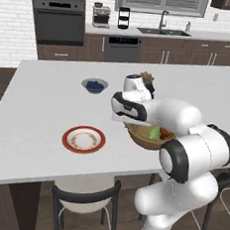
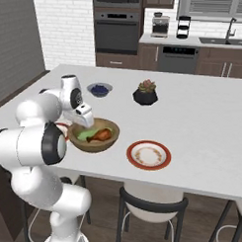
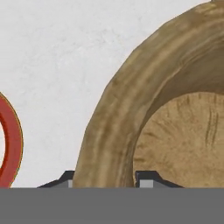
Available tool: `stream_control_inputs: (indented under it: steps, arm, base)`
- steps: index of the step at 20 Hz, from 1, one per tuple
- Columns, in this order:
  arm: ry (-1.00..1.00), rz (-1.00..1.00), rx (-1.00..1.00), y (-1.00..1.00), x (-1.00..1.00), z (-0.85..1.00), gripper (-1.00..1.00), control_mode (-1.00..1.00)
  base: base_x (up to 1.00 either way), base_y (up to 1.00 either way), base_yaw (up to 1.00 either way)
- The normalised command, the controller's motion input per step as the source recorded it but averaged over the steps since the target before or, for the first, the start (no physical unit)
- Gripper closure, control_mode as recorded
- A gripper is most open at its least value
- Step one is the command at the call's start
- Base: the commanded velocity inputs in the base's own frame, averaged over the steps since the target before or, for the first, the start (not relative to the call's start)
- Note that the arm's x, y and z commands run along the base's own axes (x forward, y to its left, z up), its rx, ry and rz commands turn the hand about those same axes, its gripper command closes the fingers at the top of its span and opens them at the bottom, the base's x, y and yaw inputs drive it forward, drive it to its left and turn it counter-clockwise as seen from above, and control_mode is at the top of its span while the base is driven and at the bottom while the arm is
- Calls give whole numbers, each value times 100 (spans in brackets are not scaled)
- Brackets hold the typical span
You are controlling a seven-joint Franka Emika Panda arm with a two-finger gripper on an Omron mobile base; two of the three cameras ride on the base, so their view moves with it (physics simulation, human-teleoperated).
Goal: Pick the chicken drumstick and corn from their plates and place them in the bowl. Then put the bowl in the fridge.
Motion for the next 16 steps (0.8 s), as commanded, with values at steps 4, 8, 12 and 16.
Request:
stream_control_inputs:
  steps: [4, 8, 12, 16]
  arm:
    - [-5, 55, -3, 0, -100, 19, 100, -100]
    - [-10, 69, -2, 0, -100, 10, 100, -100]
    - [-5, 73, -3, 0, -66, 24, 100, -100]
    - [-1, 75, -10, 0, -95, 9, 100, -100]
  base:
    - [0, 0, 0]
    - [0, 0, 0]
    - [0, 0, 0]
    - [0, 0, 0]
